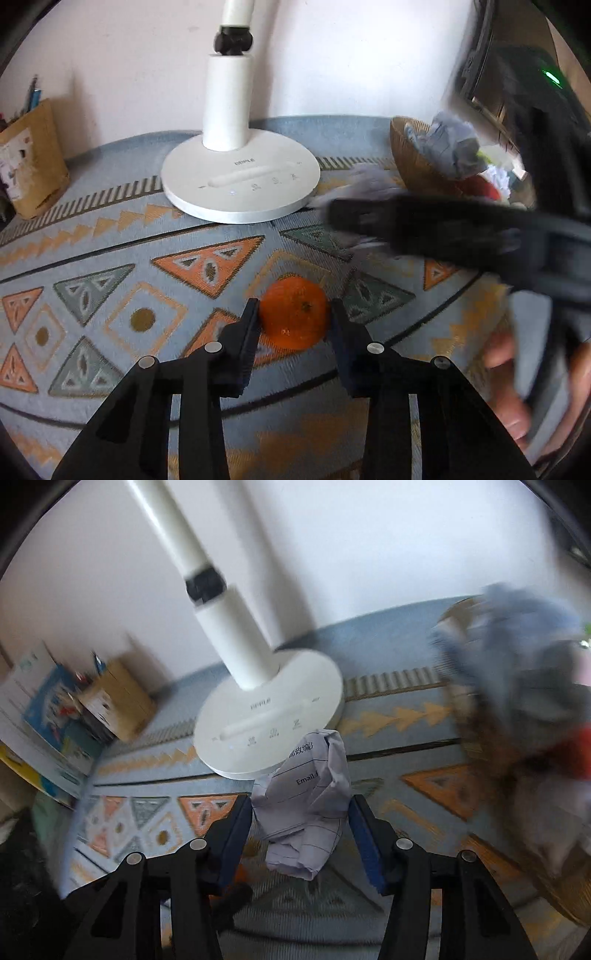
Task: Organize objects
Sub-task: 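Grasp the last tangerine with the left gripper while the right grasps the printed paper ball, then lift the tangerine in the left gripper and paper ball in the right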
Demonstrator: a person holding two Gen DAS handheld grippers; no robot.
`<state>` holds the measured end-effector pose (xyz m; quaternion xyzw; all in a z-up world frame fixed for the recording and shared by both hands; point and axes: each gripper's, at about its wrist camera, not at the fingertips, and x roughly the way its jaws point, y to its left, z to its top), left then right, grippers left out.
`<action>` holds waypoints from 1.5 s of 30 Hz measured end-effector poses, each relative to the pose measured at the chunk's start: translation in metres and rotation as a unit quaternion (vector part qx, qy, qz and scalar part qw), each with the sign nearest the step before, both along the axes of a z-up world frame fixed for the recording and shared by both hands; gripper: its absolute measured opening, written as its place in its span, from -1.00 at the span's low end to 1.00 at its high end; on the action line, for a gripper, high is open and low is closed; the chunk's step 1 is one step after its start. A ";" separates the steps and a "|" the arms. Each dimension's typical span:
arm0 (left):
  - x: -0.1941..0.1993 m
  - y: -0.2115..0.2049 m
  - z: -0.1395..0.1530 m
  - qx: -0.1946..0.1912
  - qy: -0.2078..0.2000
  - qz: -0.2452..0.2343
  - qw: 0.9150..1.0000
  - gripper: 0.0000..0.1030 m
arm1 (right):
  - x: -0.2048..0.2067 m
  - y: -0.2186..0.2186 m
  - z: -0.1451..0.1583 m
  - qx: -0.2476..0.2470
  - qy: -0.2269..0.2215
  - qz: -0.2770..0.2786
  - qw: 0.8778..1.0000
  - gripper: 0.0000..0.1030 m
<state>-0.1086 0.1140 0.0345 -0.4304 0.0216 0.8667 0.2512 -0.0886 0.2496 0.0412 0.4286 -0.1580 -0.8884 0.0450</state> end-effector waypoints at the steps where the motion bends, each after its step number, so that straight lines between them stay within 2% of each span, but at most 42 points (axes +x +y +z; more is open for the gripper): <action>1: 0.005 -0.006 0.002 -0.001 0.002 0.004 1.000 -0.35 | 0.010 0.004 0.008 0.001 0.007 -0.003 1.000 0.03; 4: 0.026 -0.031 0.009 -0.005 0.007 0.026 1.000 -0.35 | 0.051 0.008 0.024 -0.004 0.018 0.020 1.000 0.03; 6: 0.046 -0.054 0.009 -0.010 0.002 0.047 0.999 -0.35 | 0.082 0.003 0.025 -0.012 0.014 0.058 0.998 0.04; 8: 0.063 -0.075 0.004 -0.017 -0.005 0.073 0.997 -0.35 | 0.113 -0.010 0.019 0.004 0.005 0.099 0.995 0.05; 11: 0.086 -0.100 -0.001 -0.016 -0.006 0.103 0.995 -0.35 | 0.137 -0.031 0.007 0.053 -0.004 0.134 0.990 0.05; 14: 0.100 -0.111 -0.001 -0.019 0.023 0.125 0.992 -0.35 | 0.141 -0.039 -0.006 0.041 -0.026 0.147 0.988 0.12; 17: 0.115 -0.106 0.007 -0.023 0.069 0.118 0.990 -0.33 | 0.146 -0.030 -0.014 0.023 -0.038 0.133 0.990 0.13; 20: 0.112 -0.098 0.006 -0.036 0.065 0.101 0.992 -0.31 | 0.159 -0.016 -0.011 0.011 -0.033 0.107 0.994 0.37; 24: 0.109 -0.109 0.005 -0.009 0.052 0.114 0.992 -0.31 | 0.176 -0.008 -0.008 -0.015 -0.025 0.094 0.995 0.44; 27: 0.111 -0.110 0.006 0.000 0.055 0.114 0.992 -0.31 | 0.175 -0.022 -0.015 -0.018 -0.034 0.093 0.995 0.57; 29: 0.112 -0.108 0.006 0.001 0.055 0.108 0.993 -0.31 | 0.171 -0.035 -0.017 0.004 -0.030 0.086 0.996 0.68; 32: 0.112 -0.108 0.005 0.001 0.053 0.105 0.993 -0.31 | 0.159 -0.048 -0.017 0.051 -0.027 0.075 0.996 0.69; 34: 0.112 -0.108 0.005 0.004 0.052 0.105 0.993 -0.31 | 0.149 -0.055 -0.021 0.103 -0.038 0.064 0.992 0.69; 36: 0.112 -0.109 0.005 0.005 0.052 0.104 0.993 -0.31 | 0.146 -0.060 -0.024 0.144 -0.040 0.061 0.987 0.64; 38: 0.111 -0.108 0.004 0.003 0.051 0.104 0.993 -0.31 | 0.147 -0.064 -0.024 0.157 -0.028 0.065 0.985 0.54; 40: 0.111 -0.108 0.004 0.002 0.049 0.103 0.993 -0.31 | 0.148 -0.065 -0.023 0.160 -0.020 0.071 0.984 0.12; 41: 0.111 -0.108 0.004 0.002 0.048 0.103 0.994 -0.31 | 0.150 -0.064 -0.021 0.166 -0.010 0.062 0.984 0.04; 43: 0.111 -0.108 0.004 0.001 0.048 0.103 0.994 -0.31 | 0.155 -0.060 -0.015 0.180 0.004 0.031 0.983 0.03; 45: 0.110 -0.108 0.003 0.001 0.046 0.104 0.994 -0.31 | 0.160 -0.052 -0.008 0.167 0.026 0.015 0.985 0.01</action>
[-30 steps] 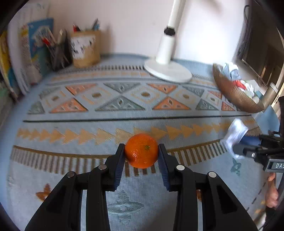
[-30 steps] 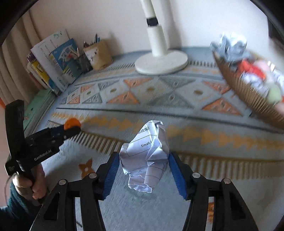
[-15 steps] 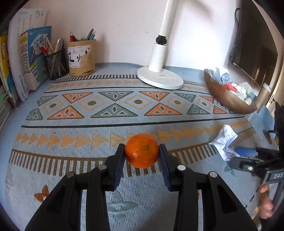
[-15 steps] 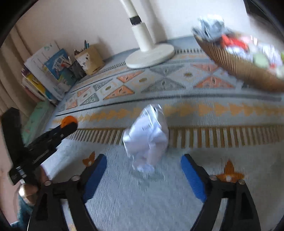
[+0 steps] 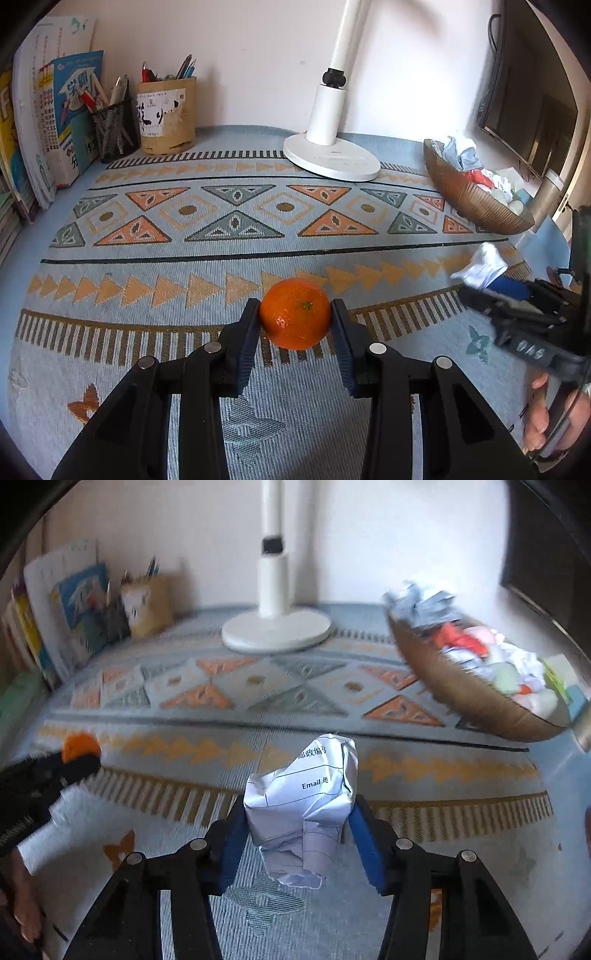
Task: Organize objects
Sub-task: 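Lift the tangerine in the left gripper and paper ball in the right, then carry the tangerine and paper ball over the gold bowl and open both grippers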
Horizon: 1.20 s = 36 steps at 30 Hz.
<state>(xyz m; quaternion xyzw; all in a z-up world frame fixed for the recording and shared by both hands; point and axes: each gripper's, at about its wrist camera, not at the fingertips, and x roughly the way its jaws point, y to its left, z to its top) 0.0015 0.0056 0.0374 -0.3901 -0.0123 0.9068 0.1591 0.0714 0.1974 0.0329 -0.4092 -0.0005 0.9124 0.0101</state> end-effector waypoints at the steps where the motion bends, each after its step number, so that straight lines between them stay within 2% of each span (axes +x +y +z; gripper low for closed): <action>1: 0.000 0.000 0.000 0.001 -0.002 0.001 1.000 -0.31 | 0.002 0.006 0.003 -0.008 0.010 -0.007 1.000 0.01; 7: 0.000 0.002 -0.001 -0.012 -0.002 0.010 1.000 -0.32 | 0.012 0.026 0.016 -0.072 0.043 0.007 0.996 0.01; 8: 0.002 0.003 0.000 -0.018 0.001 0.013 1.000 -0.33 | 0.017 0.030 0.019 -0.064 0.051 0.006 0.997 0.01; 11: 0.003 0.013 0.001 -0.035 0.004 0.011 0.999 -0.33 | 0.026 0.048 0.032 0.050 0.075 -0.027 0.996 0.01; 13: 0.001 0.031 0.009 -0.048 0.012 -0.004 0.999 -0.34 | 0.027 0.073 0.047 0.079 0.088 -0.043 0.992 0.01; 15: -0.004 0.057 0.026 -0.048 0.036 -0.027 0.998 -0.34 | 0.028 0.102 0.065 0.063 0.103 -0.058 0.991 0.01; 19: -0.027 0.128 0.065 -0.023 0.067 -0.097 0.993 -0.34 | 0.016 0.189 0.101 -0.026 0.123 -0.114 0.986 0.02; 22: -0.052 0.186 0.090 -0.003 0.085 -0.143 0.986 -0.34 | -0.003 0.237 0.109 -0.095 0.122 -0.143 0.978 0.02; 25: -0.084 0.231 0.105 0.004 0.103 -0.161 0.982 -0.34 | -0.025 0.263 0.112 -0.129 0.123 -0.150 0.972 0.02; 28: -0.120 0.258 0.099 -0.004 0.111 -0.154 0.982 -0.34 | -0.058 0.276 0.112 -0.146 0.114 -0.138 0.973 0.02; 30: -0.145 0.273 0.085 -0.020 0.110 -0.149 0.983 -0.34 | -0.084 0.279 0.110 -0.161 0.105 -0.123 0.974 0.03; 34: -0.183 0.287 0.064 0.034 0.066 -0.158 0.985 -0.34 | -0.145 0.271 0.103 -0.172 0.071 -0.108 0.977 0.10; 35: -0.192 0.290 0.061 0.048 0.054 -0.168 0.983 -0.33 | -0.155 0.272 0.102 -0.176 0.068 -0.105 0.976 0.16; 36: -0.198 0.293 0.060 0.058 0.047 -0.178 0.981 -0.30 | -0.164 0.273 0.101 -0.182 0.065 -0.101 0.976 0.39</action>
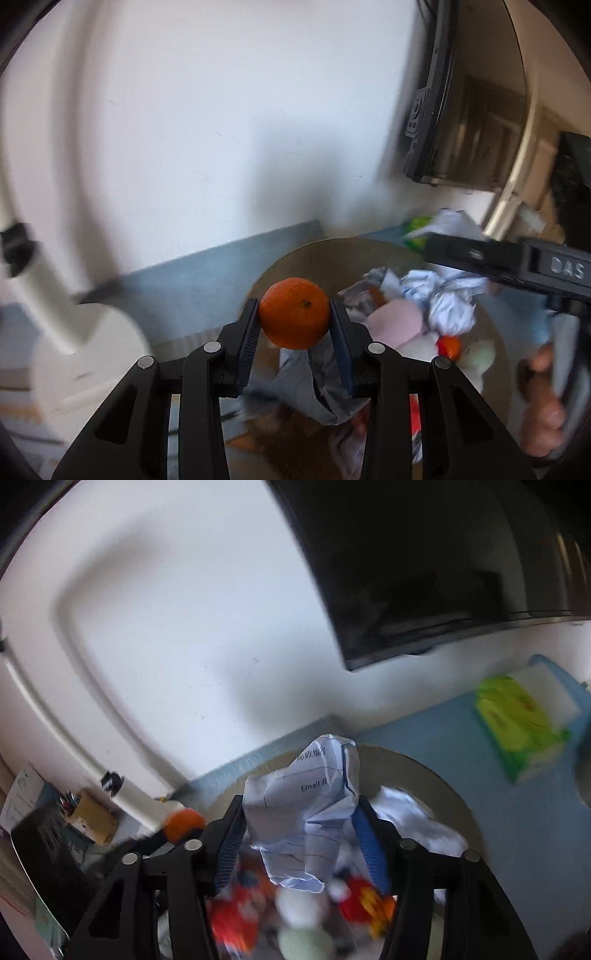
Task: Organize objects
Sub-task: 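Carry the tangerine and paper ball over the gold bowl and open both grippers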
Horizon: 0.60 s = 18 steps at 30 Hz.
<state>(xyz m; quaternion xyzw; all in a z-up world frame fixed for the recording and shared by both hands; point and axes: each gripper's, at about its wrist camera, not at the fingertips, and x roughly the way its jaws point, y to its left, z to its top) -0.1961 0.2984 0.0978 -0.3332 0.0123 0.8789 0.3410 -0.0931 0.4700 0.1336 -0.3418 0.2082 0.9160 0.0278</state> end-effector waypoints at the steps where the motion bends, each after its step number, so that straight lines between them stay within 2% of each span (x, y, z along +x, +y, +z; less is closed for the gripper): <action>1: -0.005 0.003 -0.001 0.003 -0.006 -0.009 1.000 -0.20 | -0.009 0.001 -0.001 -0.009 -0.001 0.004 1.000 0.44; 3: -0.013 0.010 -0.001 -0.017 -0.013 -0.011 1.000 0.53 | -0.022 0.004 -0.003 -0.030 0.001 0.008 1.000 0.44; 5: -0.011 0.010 0.000 -0.027 0.002 -0.016 1.000 0.70 | -0.023 0.006 -0.004 -0.038 0.002 0.009 0.999 0.44; 9: 0.002 -0.002 0.009 -0.023 0.003 -0.026 0.999 0.73 | -0.009 0.006 -0.007 -0.028 0.001 0.010 1.000 0.44; 13: 0.031 -0.036 0.028 -0.013 0.017 -0.011 1.000 0.73 | 0.024 -0.009 0.002 -0.006 0.008 0.018 1.000 0.44; 17: 0.075 -0.102 0.048 -0.013 0.035 0.032 0.999 0.73 | 0.074 -0.050 0.021 0.022 0.030 0.056 0.998 0.47; 18: 0.093 -0.127 0.050 -0.011 0.034 0.055 0.998 0.73 | 0.085 -0.061 0.023 0.026 0.034 0.069 0.997 0.58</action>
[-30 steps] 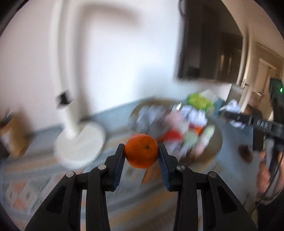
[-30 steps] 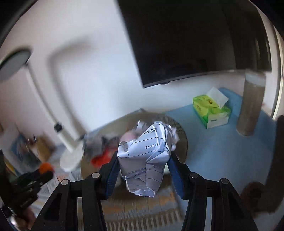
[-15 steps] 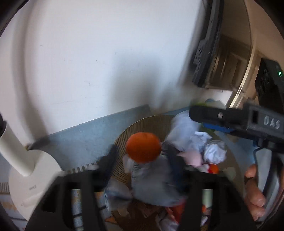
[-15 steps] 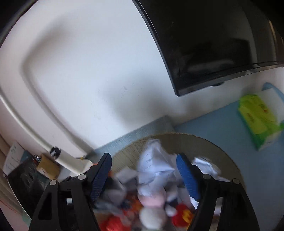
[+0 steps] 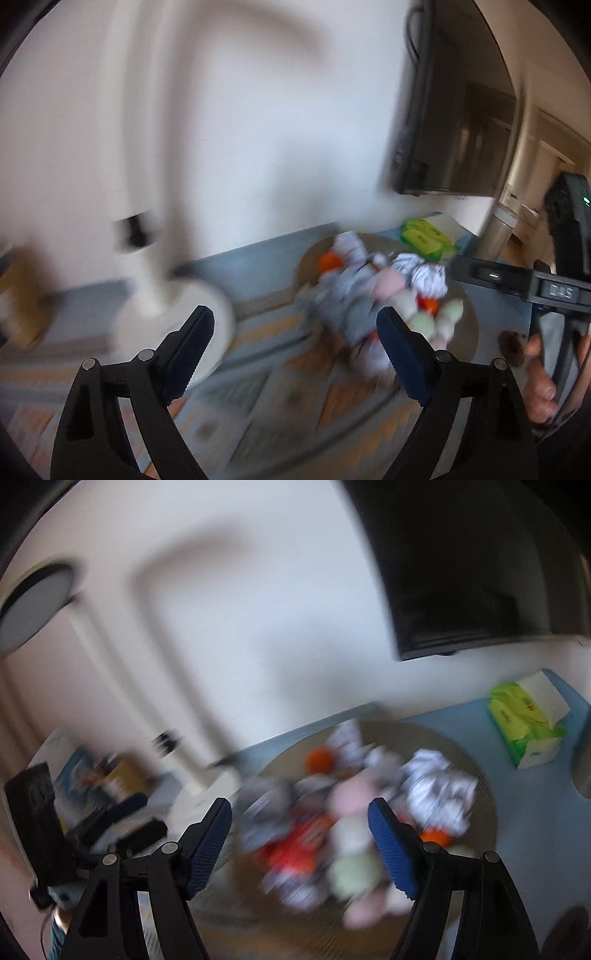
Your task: Organize objects
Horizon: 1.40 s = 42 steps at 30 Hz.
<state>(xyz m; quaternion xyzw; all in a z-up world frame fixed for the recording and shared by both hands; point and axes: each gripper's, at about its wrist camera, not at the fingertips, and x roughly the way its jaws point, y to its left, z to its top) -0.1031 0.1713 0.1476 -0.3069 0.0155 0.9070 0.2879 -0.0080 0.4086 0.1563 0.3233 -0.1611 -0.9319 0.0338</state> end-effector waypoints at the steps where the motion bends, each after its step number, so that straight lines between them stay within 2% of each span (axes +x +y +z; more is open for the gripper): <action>1: 0.011 -0.016 0.001 0.008 -0.002 0.015 1.000 0.73 | 0.013 -0.015 0.001 0.006 0.002 0.015 1.000 0.78; 2: 0.028 -0.044 0.000 0.025 -0.005 0.039 0.999 0.77 | 0.027 -0.035 0.000 0.012 0.004 0.034 0.999 0.89; 3: 0.046 -0.073 -0.003 0.041 -0.009 0.067 0.997 0.97 | 0.036 -0.050 -0.002 0.015 0.005 0.050 0.999 1.00; 5: 0.079 -0.125 -0.012 0.049 0.002 0.132 0.990 0.99 | 0.057 -0.091 -0.016 0.018 -0.007 0.094 0.995 1.00; 8: 0.109 -0.189 -0.035 0.010 -0.010 0.228 0.974 0.99 | 0.068 -0.138 -0.050 0.032 -0.040 0.107 0.993 1.00; 10: 0.123 -0.227 -0.056 -0.017 -0.025 0.266 0.964 0.99 | 0.071 -0.155 -0.069 0.040 -0.060 0.101 0.992 1.00; 13: 0.149 -0.279 -0.083 -0.050 -0.019 0.328 0.943 0.99 | 0.080 -0.175 -0.097 0.076 -0.062 0.082 0.992 1.00; 15: 0.168 -0.313 -0.092 -0.064 0.006 0.385 0.921 0.99 | 0.084 -0.178 -0.106 0.092 -0.052 0.078 0.991 1.00; 18: 0.190 -0.351 -0.111 -0.082 0.011 0.435 0.896 0.99 | 0.093 -0.184 -0.112 0.120 -0.044 0.062 0.990 1.00; 20: 0.197 -0.373 -0.125 -0.070 -0.026 0.447 0.891 0.99 | 0.094 -0.183 -0.112 0.127 -0.033 0.050 0.990 1.00; 22: 0.199 -0.376 -0.126 -0.032 -0.043 0.442 0.895 0.98 | 0.093 -0.182 -0.113 0.133 -0.037 0.035 0.990 1.00; 23: 0.201 -0.370 -0.118 -0.011 -0.038 0.431 0.902 0.98 | 0.091 -0.181 -0.115 0.134 -0.043 0.028 0.990 1.00; 25: 0.195 -0.342 -0.098 0.009 -0.021 0.399 0.917 0.99 | 0.088 -0.180 -0.115 0.132 -0.048 0.026 0.990 1.00; 27: 0.177 -0.311 -0.084 0.021 -0.028 0.359 0.933 0.99 | 0.084 -0.179 -0.118 0.134 -0.059 0.021 0.989 1.00; 28: 0.167 -0.298 -0.084 0.017 -0.043 0.350 0.936 0.99 | 0.080 -0.179 -0.121 0.135 -0.071 0.019 0.988 1.00; 29: 0.145 -0.275 -0.088 0.008 -0.077 0.342 0.937 0.99 | 0.078 -0.179 -0.124 0.137 -0.083 0.018 0.987 1.00; 31: 0.114 -0.241 -0.099 -0.005 -0.118 0.322 0.939 0.99 | 0.072 -0.179 -0.130 0.147 -0.108 0.005 0.983 1.00; 33: 0.090 -0.198 -0.107 -0.029 -0.113 0.290 0.950 0.99 | 0.069 -0.178 -0.133 0.154 -0.122 -0.004 0.980 1.00; 36: 0.070 -0.154 -0.115 -0.081 -0.087 0.263 0.958 0.99 | 0.069 -0.175 -0.134 0.146 -0.126 0.000 0.981 1.00; 38: 0.063 -0.134 -0.121 -0.116 -0.087 0.250 0.957 0.99 | 0.069 -0.174 -0.135 0.141 -0.128 0.002 0.982 1.00; 40: 0.051 -0.123 -0.134 -0.139 -0.123 0.236 0.954 0.99 | 0.064 -0.174 -0.139 0.140 -0.144 0.002 0.980 1.00; 42: 0.051 -0.131 -0.139 -0.127 -0.154 0.225 0.954 0.99 | 0.060 -0.175 -0.142 0.135 -0.154 0.009 0.979 1.00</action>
